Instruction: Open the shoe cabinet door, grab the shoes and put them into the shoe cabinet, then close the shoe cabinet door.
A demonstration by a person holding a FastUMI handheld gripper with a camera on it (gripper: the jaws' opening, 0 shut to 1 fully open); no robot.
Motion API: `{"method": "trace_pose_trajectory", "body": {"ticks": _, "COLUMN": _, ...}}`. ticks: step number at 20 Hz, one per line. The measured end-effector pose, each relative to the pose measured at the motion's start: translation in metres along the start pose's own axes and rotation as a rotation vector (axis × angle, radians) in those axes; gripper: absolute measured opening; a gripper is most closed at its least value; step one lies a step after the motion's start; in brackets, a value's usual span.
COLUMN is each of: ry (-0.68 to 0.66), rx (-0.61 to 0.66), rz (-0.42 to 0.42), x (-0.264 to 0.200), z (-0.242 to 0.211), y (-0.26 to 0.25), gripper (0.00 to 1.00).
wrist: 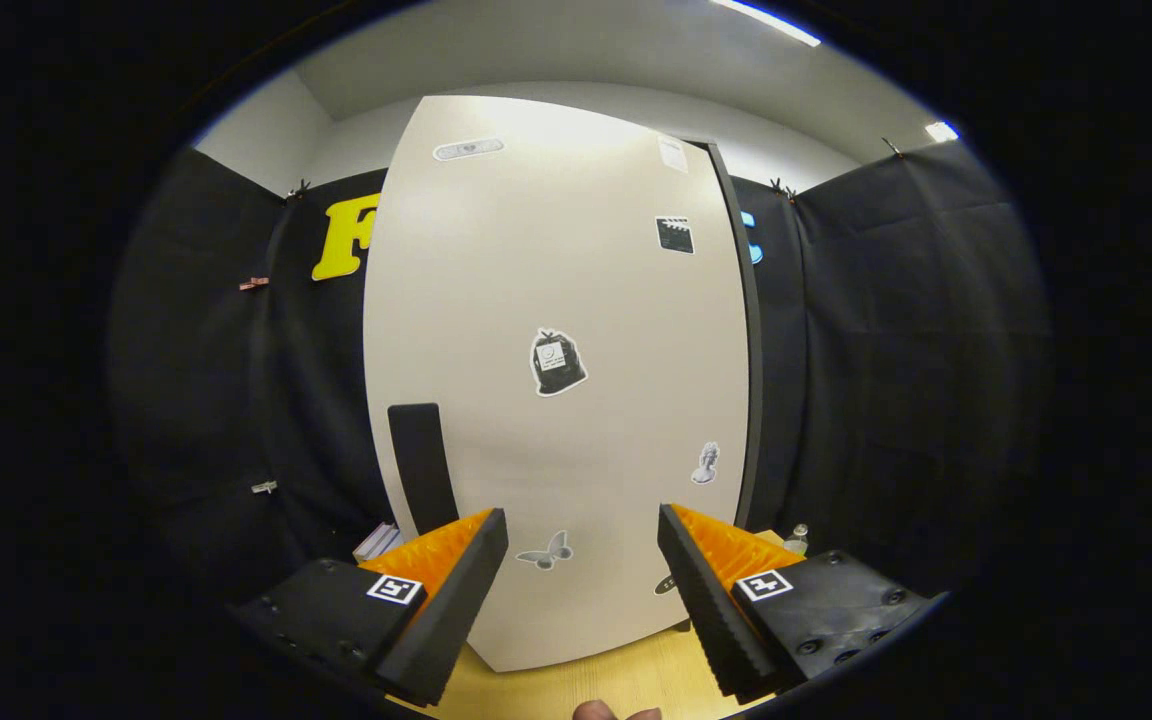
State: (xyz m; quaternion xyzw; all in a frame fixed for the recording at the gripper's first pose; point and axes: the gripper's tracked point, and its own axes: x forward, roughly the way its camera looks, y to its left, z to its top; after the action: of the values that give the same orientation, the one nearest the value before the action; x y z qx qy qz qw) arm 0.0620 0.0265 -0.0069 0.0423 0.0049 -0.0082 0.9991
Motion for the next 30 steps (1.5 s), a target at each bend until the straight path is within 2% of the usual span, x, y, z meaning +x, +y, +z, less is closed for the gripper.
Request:
{"method": "trace_pose_trajectory", "body": {"ticks": 14, "ry": -0.02, "rx": -0.025, "rz": -0.013, "x": -0.018, "z": 0.008, "y": -0.009, "gripper": 0.98}}
{"method": "trace_pose_trajectory", "body": {"ticks": 30, "ry": -0.007, "rx": -0.034, "rz": -0.011, "x": -0.014, "z": 0.0, "y": -0.01, "gripper": 0.98}}
